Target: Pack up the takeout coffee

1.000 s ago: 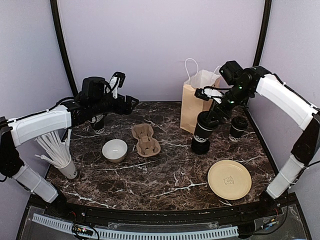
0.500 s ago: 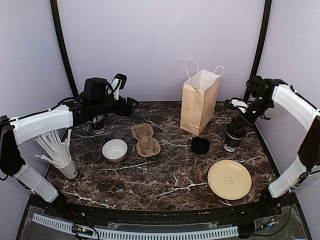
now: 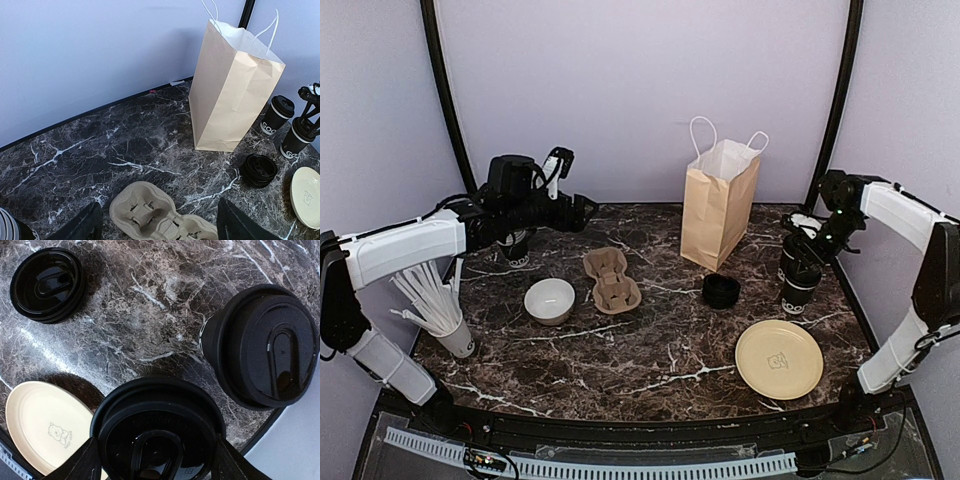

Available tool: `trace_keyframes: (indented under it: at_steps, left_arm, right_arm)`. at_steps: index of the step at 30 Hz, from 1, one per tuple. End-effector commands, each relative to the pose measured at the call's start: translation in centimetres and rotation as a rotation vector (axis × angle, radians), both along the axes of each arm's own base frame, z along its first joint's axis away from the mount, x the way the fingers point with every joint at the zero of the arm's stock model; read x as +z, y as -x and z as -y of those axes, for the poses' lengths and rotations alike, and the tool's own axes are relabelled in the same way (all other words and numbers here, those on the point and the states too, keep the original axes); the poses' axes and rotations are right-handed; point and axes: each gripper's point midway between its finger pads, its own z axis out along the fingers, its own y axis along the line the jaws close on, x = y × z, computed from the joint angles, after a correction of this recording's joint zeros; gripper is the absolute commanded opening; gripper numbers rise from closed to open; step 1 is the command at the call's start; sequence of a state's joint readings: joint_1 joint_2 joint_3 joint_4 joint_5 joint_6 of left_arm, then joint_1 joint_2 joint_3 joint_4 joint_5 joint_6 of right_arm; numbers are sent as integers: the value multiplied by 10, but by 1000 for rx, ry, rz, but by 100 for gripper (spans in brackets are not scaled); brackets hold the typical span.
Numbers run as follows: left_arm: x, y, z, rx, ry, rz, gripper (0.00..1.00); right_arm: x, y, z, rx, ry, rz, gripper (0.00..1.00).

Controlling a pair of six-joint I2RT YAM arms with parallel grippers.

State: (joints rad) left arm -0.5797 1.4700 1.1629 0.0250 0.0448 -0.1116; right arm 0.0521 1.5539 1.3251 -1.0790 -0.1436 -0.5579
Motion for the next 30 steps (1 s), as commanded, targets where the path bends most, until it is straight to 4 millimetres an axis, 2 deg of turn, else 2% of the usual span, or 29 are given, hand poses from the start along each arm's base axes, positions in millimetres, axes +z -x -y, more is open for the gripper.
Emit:
trace_keyframes:
  at_steps: [1, 4, 5, 7, 8, 9, 11, 13, 15, 16, 17, 18, 20, 25, 30]
  left_arm:
    - [13, 0, 3, -18, 13, 12, 81]
    - [14, -1, 4, -7, 35, -20, 83]
    - [12, -2, 3, 19, 65, -55, 94]
    - [10, -3, 2, 59, 104, -138, 98]
    - [18, -2, 4, 53, 115, -170, 98]
    - [18, -2, 9, 45, 143, -217, 99]
    - [35, -2, 10, 76, 193, -289, 99]
    - [75, 1, 18, 45, 267, -289, 99]
    - [102, 8, 24, 5, 354, -293, 99]
    - [122, 14, 28, -38, 405, -265, 99]
    - [130, 17, 29, -50, 449, -266, 99]
    - [153, 23, 31, -94, 511, -226, 99]
    - [175, 32, 33, -149, 572, -176, 99]
    - [204, 44, 37, -231, 647, -130, 99]
    - [224, 56, 48, -295, 649, -91, 99]
  right_arm:
    - [-14, -4, 4, -33, 2, 0, 70]
    - [-17, -4, 2, -36, -8, -6, 75]
    - [-16, -3, 2, -37, -10, -5, 76]
    - [-13, -4, 2, -39, -12, 1, 80]
    - [-10, -4, 2, -41, -12, 3, 85]
    - [-7, -5, 2, -43, -15, 9, 94]
    - [2, -6, 2, -46, -18, 29, 99]
    - [10, -5, 2, -47, -24, 45, 99]
    - [19, -4, 1, -48, -30, 49, 98]
    - [24, -3, 1, -48, -32, 51, 99]
    - [29, -3, 1, -47, -35, 59, 99]
    - [35, -4, 1, -47, -36, 70, 99]
    - [45, -8, -1, -49, -46, 93, 99]
    - [68, -14, -6, -52, -80, 140, 98]
    - [76, -13, -11, -40, -109, 160, 99]
